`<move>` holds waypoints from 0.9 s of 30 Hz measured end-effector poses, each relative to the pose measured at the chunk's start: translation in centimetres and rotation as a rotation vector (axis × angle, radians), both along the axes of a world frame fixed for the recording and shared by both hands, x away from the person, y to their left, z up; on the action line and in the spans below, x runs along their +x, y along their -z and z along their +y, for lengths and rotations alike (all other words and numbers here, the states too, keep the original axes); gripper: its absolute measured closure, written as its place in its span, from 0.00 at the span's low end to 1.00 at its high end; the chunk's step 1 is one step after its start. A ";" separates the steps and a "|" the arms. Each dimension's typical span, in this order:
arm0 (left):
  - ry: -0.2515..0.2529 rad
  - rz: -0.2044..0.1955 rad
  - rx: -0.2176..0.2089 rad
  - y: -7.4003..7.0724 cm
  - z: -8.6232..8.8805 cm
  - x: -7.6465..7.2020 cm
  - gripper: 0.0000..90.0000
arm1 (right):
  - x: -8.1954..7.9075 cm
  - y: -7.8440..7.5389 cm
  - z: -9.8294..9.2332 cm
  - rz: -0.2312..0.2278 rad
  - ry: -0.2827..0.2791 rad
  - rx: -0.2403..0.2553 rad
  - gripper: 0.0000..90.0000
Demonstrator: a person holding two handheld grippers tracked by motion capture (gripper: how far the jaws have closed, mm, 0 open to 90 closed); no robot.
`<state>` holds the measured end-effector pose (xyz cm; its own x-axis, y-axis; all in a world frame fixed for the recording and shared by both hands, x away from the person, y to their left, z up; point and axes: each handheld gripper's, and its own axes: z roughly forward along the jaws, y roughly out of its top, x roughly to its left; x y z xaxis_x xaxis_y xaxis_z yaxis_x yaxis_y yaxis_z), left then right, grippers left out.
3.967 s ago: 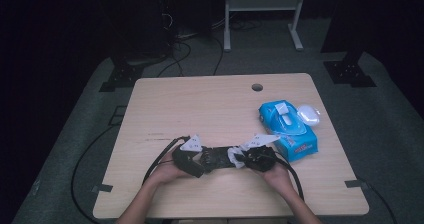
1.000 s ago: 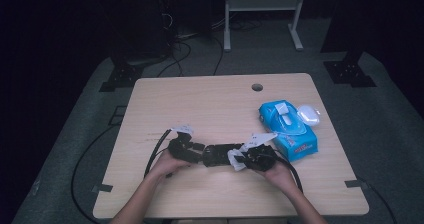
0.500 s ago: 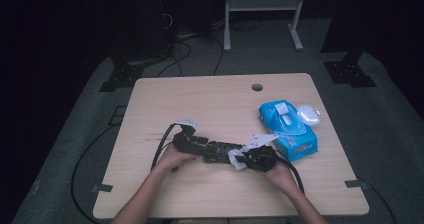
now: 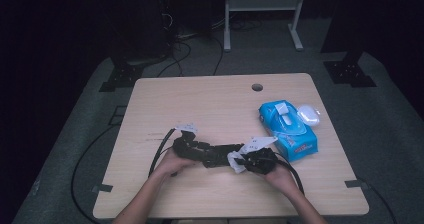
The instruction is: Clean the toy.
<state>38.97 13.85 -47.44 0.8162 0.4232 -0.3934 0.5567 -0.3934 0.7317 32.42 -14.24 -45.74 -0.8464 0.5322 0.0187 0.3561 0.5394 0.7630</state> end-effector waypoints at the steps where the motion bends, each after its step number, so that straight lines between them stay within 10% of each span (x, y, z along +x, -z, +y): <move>1: -0.004 -0.009 -0.004 0.0 0.0 -0.2 0.34 | -0.1 0.0 0.0 -0.003 -0.001 0.000 0.91; 27: 0.010 -0.253 0.025 -1.1 -0.4 -2.2 0.41 | -0.9 0.5 -0.4 -0.062 0.022 0.002 0.92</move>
